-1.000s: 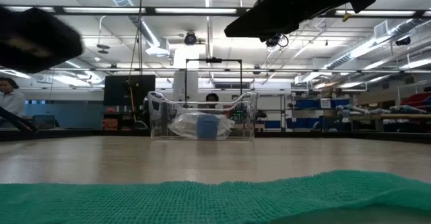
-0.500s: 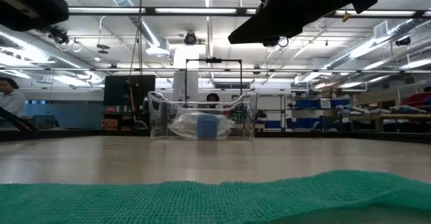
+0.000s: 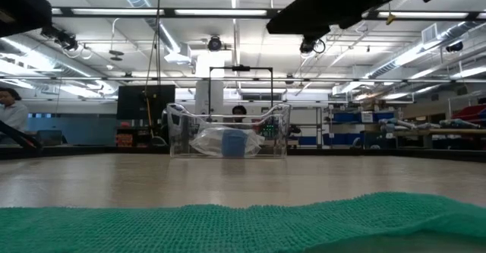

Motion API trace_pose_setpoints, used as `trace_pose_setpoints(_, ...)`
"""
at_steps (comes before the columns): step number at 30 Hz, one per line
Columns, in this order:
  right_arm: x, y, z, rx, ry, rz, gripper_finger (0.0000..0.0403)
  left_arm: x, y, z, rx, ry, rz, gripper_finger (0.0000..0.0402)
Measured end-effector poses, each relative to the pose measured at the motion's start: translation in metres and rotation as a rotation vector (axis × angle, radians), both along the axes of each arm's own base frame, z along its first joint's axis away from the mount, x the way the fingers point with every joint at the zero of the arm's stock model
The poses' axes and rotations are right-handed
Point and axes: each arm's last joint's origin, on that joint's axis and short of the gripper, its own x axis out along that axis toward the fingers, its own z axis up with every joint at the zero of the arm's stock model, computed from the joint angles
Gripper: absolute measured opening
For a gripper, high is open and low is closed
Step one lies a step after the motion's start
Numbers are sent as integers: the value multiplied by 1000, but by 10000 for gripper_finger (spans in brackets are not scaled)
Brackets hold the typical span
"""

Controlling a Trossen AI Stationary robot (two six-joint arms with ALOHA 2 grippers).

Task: Roll bandage
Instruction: Roll the green bandage

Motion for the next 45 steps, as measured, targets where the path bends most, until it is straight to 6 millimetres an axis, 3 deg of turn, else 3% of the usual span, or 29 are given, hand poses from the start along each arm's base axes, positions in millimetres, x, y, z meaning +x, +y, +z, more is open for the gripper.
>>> trace_pose_setpoints(8,-3,8,0,-2,-4,0,52,5,-10,-21,22,10,-11,23)
trace_pose_setpoints(22,-3,8,0,1,-4,-5,52,29,-18,-45,68,-143,-11,23)
trace_pose_setpoints(27,-3,8,0,4,-2,-6,52,40,-13,-37,105,-207,-5,23)
trace_pose_setpoints(35,-3,8,-1,8,5,-19,52,49,-14,0,178,-226,-10,23)
trace_pose_setpoints(40,-4,9,-1,4,11,-17,52,36,-18,19,227,-111,-4,23)
trace_pose_setpoints(45,-4,9,-1,3,11,-18,52,23,-26,20,197,-49,-1,23)
